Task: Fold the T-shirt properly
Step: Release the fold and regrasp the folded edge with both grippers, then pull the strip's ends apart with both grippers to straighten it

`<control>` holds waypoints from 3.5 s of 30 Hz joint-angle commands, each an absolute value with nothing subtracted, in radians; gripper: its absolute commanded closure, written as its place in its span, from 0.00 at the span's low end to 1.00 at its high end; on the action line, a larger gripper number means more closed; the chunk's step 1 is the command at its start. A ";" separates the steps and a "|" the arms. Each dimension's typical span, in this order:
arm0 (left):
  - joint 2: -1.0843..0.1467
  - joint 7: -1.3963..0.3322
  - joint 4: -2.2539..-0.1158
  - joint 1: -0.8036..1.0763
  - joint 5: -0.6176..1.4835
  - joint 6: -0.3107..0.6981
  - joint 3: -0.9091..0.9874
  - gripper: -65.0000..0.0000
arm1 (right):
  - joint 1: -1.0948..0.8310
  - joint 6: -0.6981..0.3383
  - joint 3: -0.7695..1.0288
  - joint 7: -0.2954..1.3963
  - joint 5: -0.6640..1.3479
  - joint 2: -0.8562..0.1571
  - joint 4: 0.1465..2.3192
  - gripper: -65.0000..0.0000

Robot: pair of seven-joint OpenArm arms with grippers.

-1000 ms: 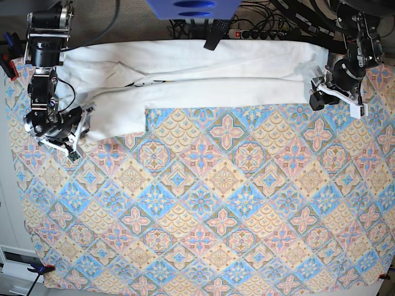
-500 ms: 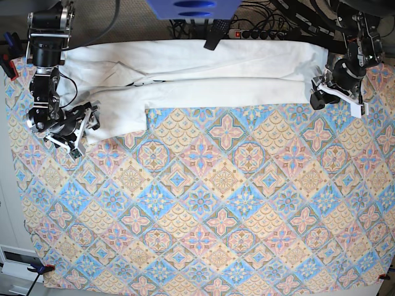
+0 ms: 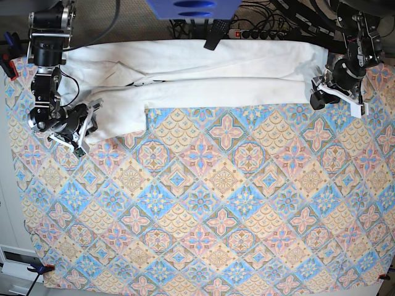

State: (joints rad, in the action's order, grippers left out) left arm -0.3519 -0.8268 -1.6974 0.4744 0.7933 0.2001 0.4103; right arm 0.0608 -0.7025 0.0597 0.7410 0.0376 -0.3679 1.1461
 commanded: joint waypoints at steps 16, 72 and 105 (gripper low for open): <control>-0.367 -0.814 -1.712 0.472 0.803 0.206 0.420 0.46 | -0.124 -0.698 0.211 0.891 0.191 -0.380 1.549 1.00; -0.529 -0.990 -1.685 0.479 0.794 0.338 0.414 0.10 | -0.512 -0.698 0.344 0.935 0.232 -0.249 1.951 0.62; -0.472 -0.928 -1.438 0.432 0.803 0.384 0.176 0.79 | -0.493 -0.698 0.332 0.937 0.234 -0.249 1.949 0.62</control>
State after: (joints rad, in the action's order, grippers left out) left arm -0.4686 -0.8890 -1.4368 0.4263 0.7956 0.3717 0.1833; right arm -0.4934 -0.6987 0.3271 0.9512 0.2249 -0.2371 1.9320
